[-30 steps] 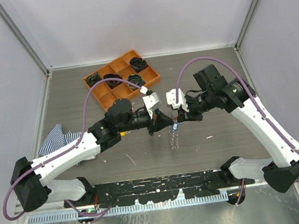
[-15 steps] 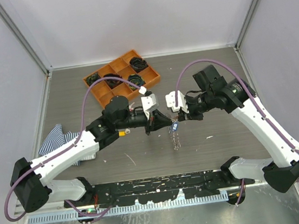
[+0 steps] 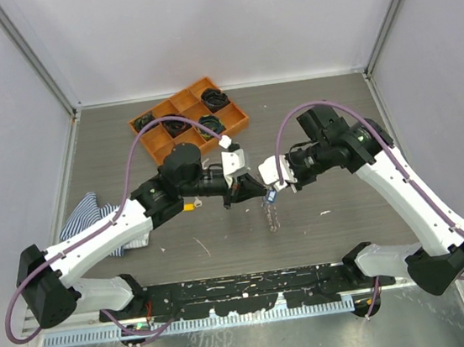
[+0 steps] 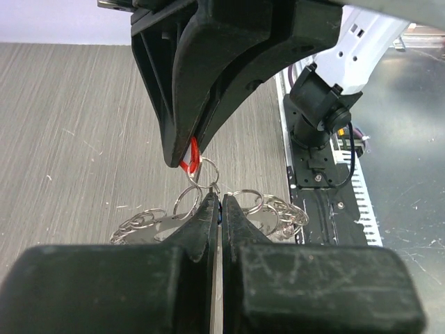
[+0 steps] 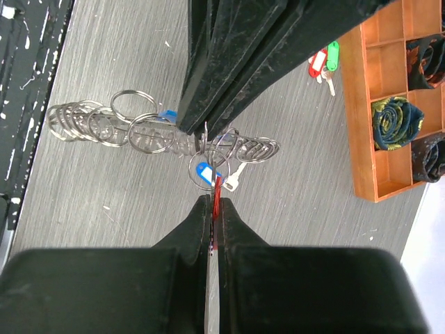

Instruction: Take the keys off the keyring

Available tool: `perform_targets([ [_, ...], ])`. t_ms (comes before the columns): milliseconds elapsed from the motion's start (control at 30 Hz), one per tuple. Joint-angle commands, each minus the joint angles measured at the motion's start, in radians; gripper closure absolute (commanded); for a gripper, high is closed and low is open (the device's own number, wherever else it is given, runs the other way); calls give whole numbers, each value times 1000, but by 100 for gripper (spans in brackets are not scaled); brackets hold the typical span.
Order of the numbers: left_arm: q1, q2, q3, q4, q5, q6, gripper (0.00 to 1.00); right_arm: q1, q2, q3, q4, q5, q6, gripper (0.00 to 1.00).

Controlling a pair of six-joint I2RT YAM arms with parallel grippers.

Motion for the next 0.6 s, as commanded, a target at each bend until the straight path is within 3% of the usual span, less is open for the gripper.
perform_targets([
  [0, -5, -21, 24, -55, 60, 56, 100, -9, -2, 51, 9, 24, -87, 99],
  [567, -5, -36, -4, 20, 67, 21, 100, -6, -13, -17, 24, 13, -85, 99],
])
